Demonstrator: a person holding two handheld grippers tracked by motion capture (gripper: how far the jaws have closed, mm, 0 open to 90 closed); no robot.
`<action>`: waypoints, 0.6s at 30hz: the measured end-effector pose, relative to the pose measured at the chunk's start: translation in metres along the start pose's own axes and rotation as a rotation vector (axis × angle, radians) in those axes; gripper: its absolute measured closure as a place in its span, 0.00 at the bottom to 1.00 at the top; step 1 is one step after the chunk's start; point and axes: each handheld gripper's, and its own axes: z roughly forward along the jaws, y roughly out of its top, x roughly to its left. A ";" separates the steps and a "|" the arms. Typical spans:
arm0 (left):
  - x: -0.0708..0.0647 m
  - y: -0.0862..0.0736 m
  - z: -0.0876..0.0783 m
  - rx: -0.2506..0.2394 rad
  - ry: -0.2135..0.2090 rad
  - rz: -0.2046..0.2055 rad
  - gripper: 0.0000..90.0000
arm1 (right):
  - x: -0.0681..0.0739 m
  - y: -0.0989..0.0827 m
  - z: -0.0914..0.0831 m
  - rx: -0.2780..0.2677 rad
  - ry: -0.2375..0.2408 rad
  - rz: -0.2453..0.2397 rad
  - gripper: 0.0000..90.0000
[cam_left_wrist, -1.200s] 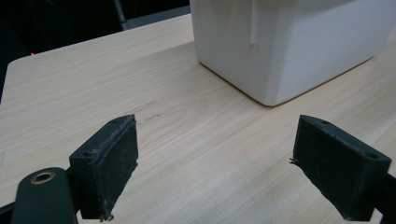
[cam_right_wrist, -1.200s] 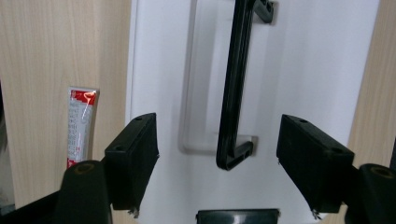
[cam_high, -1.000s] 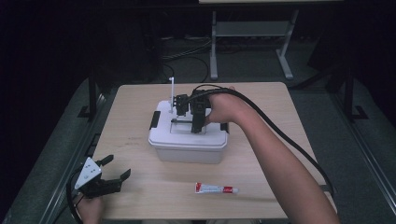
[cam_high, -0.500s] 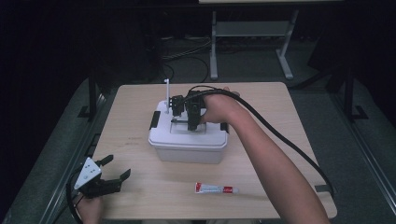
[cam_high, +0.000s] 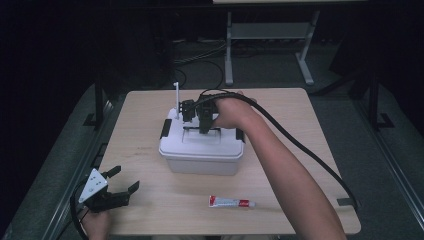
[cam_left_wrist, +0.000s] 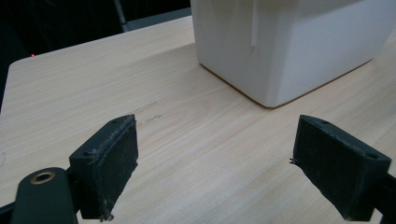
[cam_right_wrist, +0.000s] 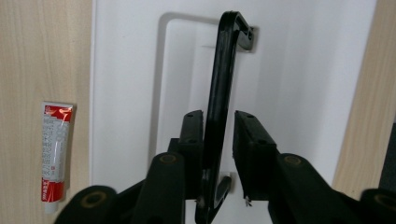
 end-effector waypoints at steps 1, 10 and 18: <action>0.000 0.000 0.000 -0.001 0.000 0.000 0.15 | -0.001 0.000 -0.001 -0.001 0.000 0.003 0.83; 0.000 0.000 0.000 -0.001 -0.001 0.000 0.15 | -0.006 -0.001 0.000 0.019 -0.008 0.009 0.88; 0.000 0.000 0.000 -0.001 -0.002 0.000 0.15 | -0.010 0.000 -0.002 0.027 -0.004 0.013 0.91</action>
